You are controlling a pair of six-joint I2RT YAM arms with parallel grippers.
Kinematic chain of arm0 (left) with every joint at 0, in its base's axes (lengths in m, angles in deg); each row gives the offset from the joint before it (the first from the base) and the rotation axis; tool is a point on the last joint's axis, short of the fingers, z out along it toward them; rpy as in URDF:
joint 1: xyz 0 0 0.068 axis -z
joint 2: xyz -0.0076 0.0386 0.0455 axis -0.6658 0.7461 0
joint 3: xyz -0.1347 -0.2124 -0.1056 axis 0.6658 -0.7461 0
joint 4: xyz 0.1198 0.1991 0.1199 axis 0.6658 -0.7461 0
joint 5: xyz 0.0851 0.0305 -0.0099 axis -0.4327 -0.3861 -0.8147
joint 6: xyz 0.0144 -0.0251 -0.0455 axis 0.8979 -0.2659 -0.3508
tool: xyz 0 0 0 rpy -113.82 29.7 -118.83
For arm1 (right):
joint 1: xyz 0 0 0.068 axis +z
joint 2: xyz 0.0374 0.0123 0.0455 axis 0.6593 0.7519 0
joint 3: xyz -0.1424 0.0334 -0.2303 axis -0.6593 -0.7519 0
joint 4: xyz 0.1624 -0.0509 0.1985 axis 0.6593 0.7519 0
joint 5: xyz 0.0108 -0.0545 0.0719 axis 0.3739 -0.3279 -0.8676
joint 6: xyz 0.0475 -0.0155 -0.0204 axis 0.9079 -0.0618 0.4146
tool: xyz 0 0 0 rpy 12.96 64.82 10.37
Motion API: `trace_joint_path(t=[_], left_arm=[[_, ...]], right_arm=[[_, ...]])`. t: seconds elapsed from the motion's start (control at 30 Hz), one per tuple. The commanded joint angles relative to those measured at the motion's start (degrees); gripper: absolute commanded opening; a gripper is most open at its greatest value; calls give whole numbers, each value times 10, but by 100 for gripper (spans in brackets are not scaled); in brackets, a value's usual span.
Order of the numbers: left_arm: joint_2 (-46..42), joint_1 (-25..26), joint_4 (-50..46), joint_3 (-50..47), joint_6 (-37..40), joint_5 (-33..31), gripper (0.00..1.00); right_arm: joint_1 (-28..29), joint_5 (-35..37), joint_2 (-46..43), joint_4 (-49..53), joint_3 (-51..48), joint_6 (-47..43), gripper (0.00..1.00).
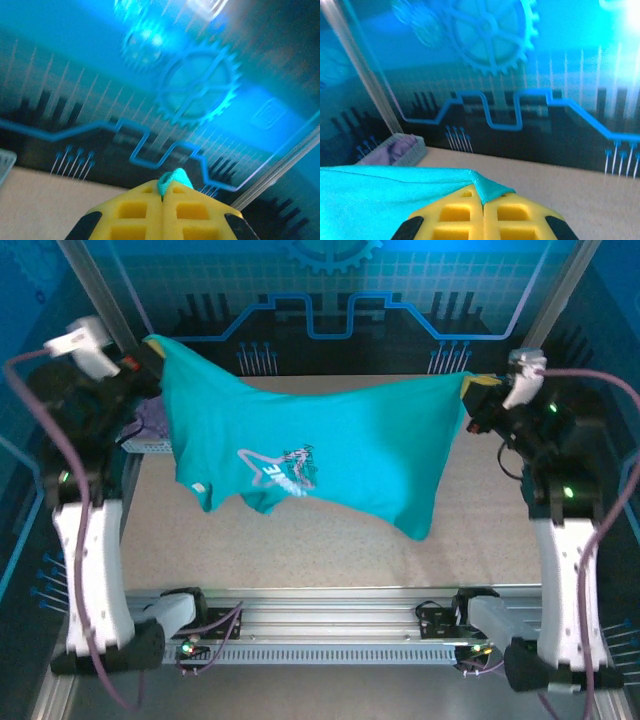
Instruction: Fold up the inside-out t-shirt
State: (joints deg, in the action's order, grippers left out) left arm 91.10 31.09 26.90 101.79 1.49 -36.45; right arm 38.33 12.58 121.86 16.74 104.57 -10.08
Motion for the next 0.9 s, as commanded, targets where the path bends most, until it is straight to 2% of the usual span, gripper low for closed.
trace_joint_path(t=[0.0,0.1,0.37,0.47,0.53,0.6,0.7,0.8,0.87], left_arm=[[99,-9,31,10,-17,-10,0],[168,0,19,96,-10,-42,0],[298,-1,-55,425,-36,-16,0],[287,-2,-57,447,-39,-2,0],[253,-2,-47,409,-39,9,0],[197,-2,-22,326,-41,21,0],[78,-1,41,126,-61,32,0],[-57,1,103,-107,-85,58,0],[-142,2,104,-243,-99,60,0]], right_arm=[[9,41,94,-65,11,13,0],[9,58,163,-96,76,23,0],[8,72,239,-75,260,5,0],[8,64,235,-50,286,-14,0],[7,57,224,-34,281,-27,0],[7,43,210,-15,260,-41,0],[9,26,173,8,192,-51,0],[12,26,111,22,59,-46,0],[14,49,59,32,-46,-41,0]])
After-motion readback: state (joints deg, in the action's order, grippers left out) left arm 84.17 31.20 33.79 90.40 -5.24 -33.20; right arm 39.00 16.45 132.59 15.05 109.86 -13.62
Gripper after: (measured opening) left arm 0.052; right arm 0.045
